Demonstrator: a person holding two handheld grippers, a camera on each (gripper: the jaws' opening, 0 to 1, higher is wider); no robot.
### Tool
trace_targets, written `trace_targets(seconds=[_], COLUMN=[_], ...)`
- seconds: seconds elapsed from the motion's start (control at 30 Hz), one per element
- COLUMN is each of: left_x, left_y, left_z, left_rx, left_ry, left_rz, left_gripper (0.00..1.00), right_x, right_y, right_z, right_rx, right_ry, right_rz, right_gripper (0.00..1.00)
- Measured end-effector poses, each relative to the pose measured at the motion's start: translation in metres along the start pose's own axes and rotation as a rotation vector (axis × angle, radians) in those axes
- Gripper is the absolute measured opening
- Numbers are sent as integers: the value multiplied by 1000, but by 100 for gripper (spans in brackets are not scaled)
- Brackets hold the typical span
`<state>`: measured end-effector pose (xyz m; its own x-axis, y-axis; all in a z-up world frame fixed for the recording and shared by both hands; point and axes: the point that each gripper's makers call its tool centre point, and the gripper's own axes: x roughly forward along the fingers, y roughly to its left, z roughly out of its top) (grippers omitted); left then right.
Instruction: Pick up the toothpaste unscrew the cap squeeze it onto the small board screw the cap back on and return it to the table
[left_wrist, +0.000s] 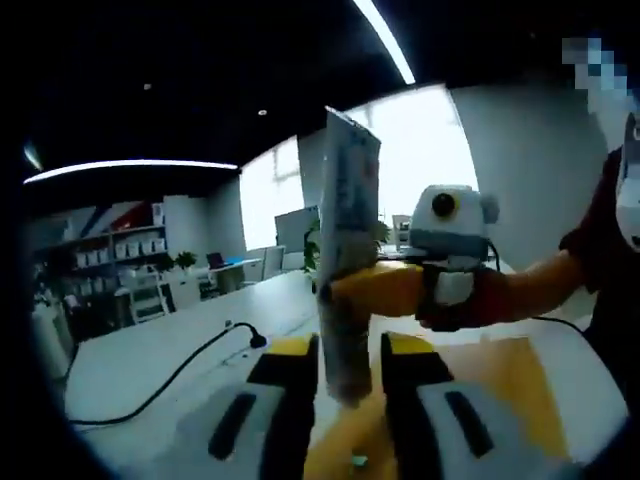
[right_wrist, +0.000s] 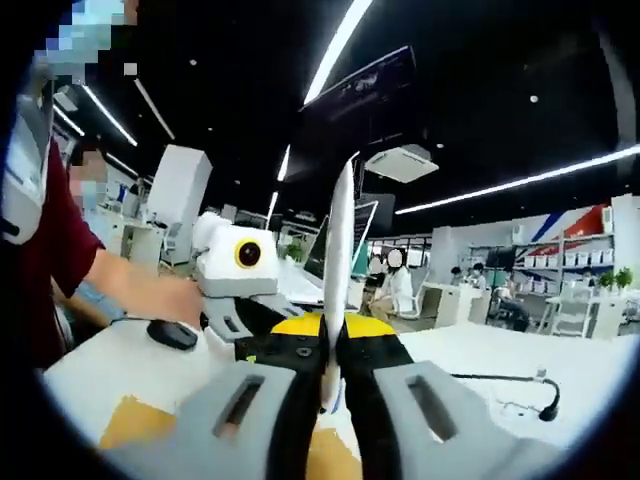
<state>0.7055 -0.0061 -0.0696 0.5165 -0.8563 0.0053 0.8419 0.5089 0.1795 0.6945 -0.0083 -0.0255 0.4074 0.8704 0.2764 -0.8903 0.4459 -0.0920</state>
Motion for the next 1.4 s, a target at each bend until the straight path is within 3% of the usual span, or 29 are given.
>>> trace_targets(seconds=[0.07,0.2,0.3,0.37,0.43,0.47,0.57,0.63,0.77,0.83,1.07,1.4], left_x=[-10,-31,-46,-51,-55,-57,-64,-68,-75,-79,-86,-86], left_y=[-11,-33,-48,-66,-85,-86,-92,-99,-125,-132,-154,-165], left_z=[7,34,55,64,71,78,91,94,105,109,119,119], left_rx=[16,59,257,324,200,182,287,372,488,521,521,468], left_ry=[-19,-121,-161,-173,-200,-233,-277,-280,-350,-378,-440,-477], left_rz=[8,21,80,64,7,31,74,98,87,109,80,58], left_gripper=[37,39,44,43,41,42,41,41,39,36,28,27], right_x=[-9,-27,-37,-41,-44,-45,-49,-51,-54,-56,-62,-72], right_y=[-3,0,8,20,30,34,50,60,83,91,93,108], right_z=[10,32,40,46,48,50,57,60,67,69,63,55], right_rx=[111,464,781,912,1033,1068,1185,1241,1365,1379,1418,1556], right_ry=[-51,-229,-342,-400,-423,-439,-489,-502,-522,-517,-493,-565], right_rz=[-22,-24,1,35,67,79,116,138,209,232,255,271], right_gripper=[4,4,4,4,4,4,4,4,4,4,4,4])
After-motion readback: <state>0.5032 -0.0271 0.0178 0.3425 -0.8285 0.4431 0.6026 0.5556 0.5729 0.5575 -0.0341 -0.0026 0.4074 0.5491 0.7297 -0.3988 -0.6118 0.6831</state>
